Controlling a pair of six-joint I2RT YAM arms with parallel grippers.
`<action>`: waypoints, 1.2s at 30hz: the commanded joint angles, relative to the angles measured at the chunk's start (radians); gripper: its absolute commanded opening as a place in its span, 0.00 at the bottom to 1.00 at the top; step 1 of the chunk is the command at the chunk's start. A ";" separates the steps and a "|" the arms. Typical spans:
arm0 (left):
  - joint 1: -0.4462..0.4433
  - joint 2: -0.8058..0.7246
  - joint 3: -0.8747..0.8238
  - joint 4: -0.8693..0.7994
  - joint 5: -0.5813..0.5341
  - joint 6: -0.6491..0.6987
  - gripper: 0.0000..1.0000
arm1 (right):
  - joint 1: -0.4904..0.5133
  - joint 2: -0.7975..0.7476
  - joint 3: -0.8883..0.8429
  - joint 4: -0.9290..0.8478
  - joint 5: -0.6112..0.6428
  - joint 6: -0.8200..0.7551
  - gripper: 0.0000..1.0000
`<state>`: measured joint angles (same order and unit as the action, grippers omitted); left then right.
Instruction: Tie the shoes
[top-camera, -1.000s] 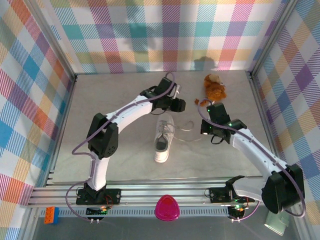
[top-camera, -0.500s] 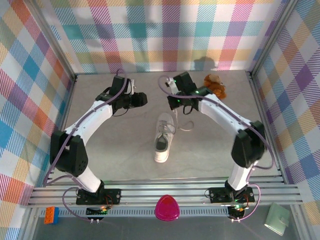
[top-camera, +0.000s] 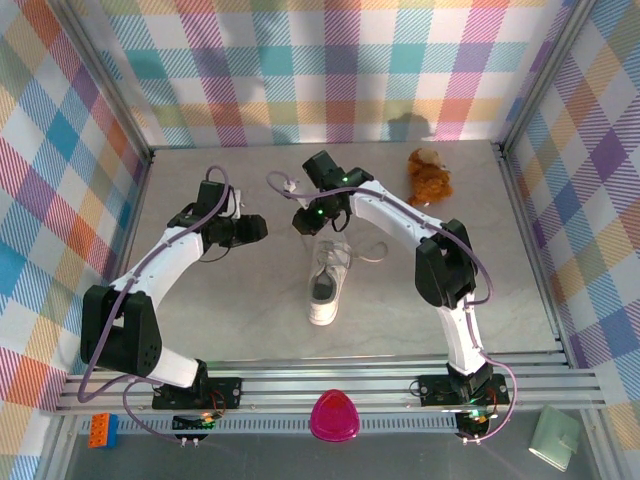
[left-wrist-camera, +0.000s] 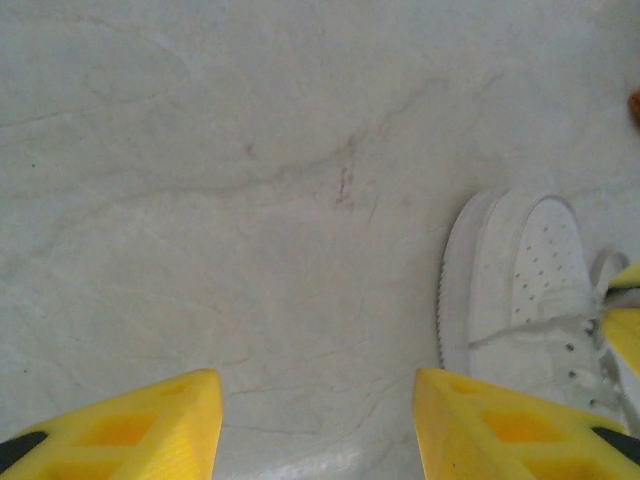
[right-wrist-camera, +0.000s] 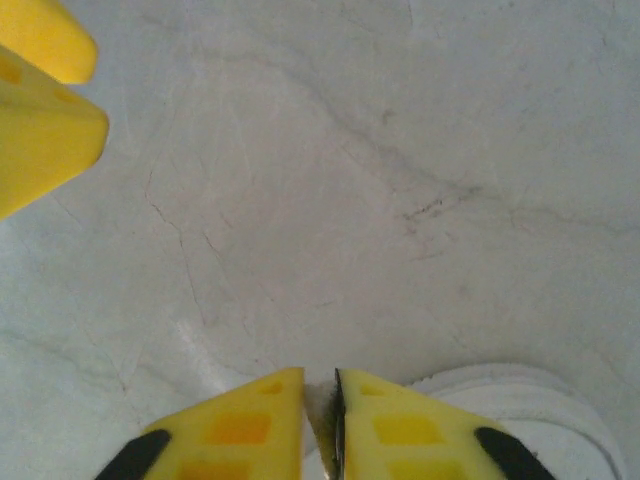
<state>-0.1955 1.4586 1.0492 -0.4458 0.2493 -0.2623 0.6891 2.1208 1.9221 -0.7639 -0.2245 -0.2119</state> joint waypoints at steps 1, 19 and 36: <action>0.010 0.025 0.002 -0.014 0.033 0.054 0.54 | -0.008 -0.012 0.036 -0.027 0.042 0.002 0.33; -0.188 0.341 0.228 -0.149 -0.117 -0.023 0.45 | -0.056 -0.308 -0.257 0.028 0.242 0.309 0.44; -0.316 0.618 0.404 -0.270 -0.250 -0.147 0.43 | -0.057 -0.599 -0.672 0.163 0.245 0.492 0.39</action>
<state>-0.4908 2.0281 1.4315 -0.6250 0.0711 -0.3820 0.6312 1.5635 1.2671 -0.6498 0.0261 0.2348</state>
